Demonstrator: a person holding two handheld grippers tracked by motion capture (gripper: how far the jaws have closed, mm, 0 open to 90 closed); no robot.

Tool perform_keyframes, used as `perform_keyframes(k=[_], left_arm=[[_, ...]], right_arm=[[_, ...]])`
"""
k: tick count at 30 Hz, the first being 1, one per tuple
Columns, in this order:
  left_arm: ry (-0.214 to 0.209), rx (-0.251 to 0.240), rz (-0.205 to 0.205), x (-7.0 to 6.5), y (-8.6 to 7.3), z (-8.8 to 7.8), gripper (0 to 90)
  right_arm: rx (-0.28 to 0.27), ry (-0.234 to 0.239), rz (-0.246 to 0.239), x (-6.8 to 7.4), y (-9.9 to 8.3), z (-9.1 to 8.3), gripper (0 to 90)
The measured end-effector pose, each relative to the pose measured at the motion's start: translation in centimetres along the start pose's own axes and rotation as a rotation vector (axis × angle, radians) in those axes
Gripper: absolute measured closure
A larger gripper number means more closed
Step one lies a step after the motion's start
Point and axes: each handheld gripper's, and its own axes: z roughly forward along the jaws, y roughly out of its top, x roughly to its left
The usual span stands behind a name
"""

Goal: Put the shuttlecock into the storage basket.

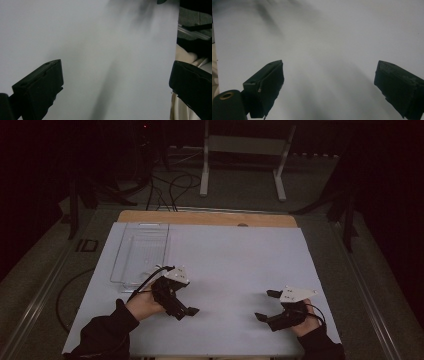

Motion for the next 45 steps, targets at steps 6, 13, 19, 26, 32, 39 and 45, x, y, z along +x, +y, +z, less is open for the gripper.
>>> perform_keyframes(k=[6, 13, 19, 26, 32, 39, 45], left_arm=[[-0.007, -0.009, -0.002, -0.1, -1.1, 0.0, 0.0], [-0.002, -0.014, 0.024, -0.5, -2.5, 0.0, 0.0], [0.004, -0.025, 0.046, -0.5, -3.8, -0.3, 0.0], [0.017, -0.044, 0.018, -0.3, -5.4, -1.0, 0.0], [0.053, -0.043, -0.002, 0.0, -6.8, -1.8, 0.0], [0.074, -0.061, -0.055, 0.4, -8.7, -2.3, 0.0], [0.092, -0.07, -0.082, 0.6, -10.0, -2.6, 0.0]], right_arm=[[0.005, 0.0, -0.002, 0.0, 0.0, 0.0, 8.8], [0.004, -0.002, -0.004, 0.0, 0.0, 0.0, 8.8], [-0.007, -0.013, -0.012, 0.1, 0.0, -0.2, 10.0], [0.004, -0.004, -0.022, 0.1, -0.1, 0.0, 9.7], [0.007, 0.016, -0.007, 0.1, -0.1, 0.0, 9.3], [0.013, 0.007, -0.015, 0.2, -0.3, 0.0, 9.3], [0.016, 0.005, -0.01, 0.1, -0.6, -0.1, 9.3]])
